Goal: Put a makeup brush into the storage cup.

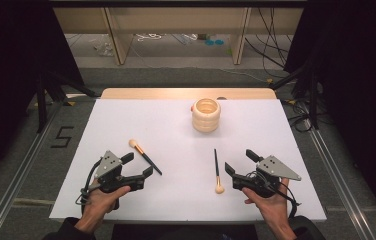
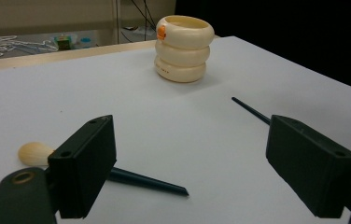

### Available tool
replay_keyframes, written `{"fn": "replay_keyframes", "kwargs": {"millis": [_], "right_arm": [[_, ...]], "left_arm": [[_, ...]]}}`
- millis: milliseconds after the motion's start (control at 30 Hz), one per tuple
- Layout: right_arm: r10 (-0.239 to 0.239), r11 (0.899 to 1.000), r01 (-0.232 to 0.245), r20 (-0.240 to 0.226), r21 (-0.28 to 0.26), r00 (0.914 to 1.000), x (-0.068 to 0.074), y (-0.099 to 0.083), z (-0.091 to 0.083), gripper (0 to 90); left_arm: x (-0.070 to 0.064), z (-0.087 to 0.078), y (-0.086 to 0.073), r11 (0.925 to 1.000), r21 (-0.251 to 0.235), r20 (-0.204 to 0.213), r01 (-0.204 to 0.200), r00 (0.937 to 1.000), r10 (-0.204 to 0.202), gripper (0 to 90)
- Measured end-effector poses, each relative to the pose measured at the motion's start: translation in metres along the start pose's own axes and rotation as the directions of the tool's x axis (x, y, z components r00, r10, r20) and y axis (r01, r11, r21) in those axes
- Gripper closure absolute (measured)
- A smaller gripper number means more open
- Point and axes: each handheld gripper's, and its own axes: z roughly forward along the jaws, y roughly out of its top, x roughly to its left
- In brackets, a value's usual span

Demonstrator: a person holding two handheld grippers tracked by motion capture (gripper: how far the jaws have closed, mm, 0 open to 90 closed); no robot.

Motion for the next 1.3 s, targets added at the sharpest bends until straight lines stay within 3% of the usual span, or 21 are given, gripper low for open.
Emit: {"fn": "replay_keyframes", "kwargs": {"millis": [667,900,1000,1100,1133,1200,1300], "right_arm": [[-0.011,1.0,0.011,-0.005,0.005,0.9999,-0.004,0.001,0.004,16.8],[-0.069,0.995,0.072,-0.049,0.07,0.9964,-0.009,0.004,0.013,16.4],[-0.083,0.99,0.089,-0.052,0.111,0.9952,-0.009,0.006,0.017,16.3],[-0.115,0.971,0.127,-0.071,0.201,0.9909,-0.012,0.009,0.025,17.2],[-0.115,0.971,0.127,-0.071,0.201,0.9909,-0.012,0.009,0.025,17.2],[-0.119,0.954,0.142,-0.099,0.262,0.9879,-0.016,0.012,0.032,17.9],[-0.121,0.942,0.147,-0.102,0.3,0.9874,-0.02,0.016,0.04,17.3]], "left_arm": [[0.0,0.0,0.0,1.0,0.001,-0.002,0.0,1.0,0.0,15.8],[0.0,0.0,0.0,1.0,0.003,-0.003,0.0,1.0,0.0,15.8],[0.0,0.0,0.0,1.0,0.003,-0.003,0.0,1.0,0.0,15.8],[0.0,0.001,0.0,1.0,0.006,-0.003,0.0,1.0,0.0,15.8],[0.0,0.001,0.0,1.0,0.006,-0.003,0.0,1.0,0.0,15.8],[0.0,0.001,0.0,1.0,0.006,-0.002,0.0,1.0,0.0,15.7],[0.0,0.001,0.0,1.0,0.006,-0.003,0.004,1.0,-0.004,15.8]]}}
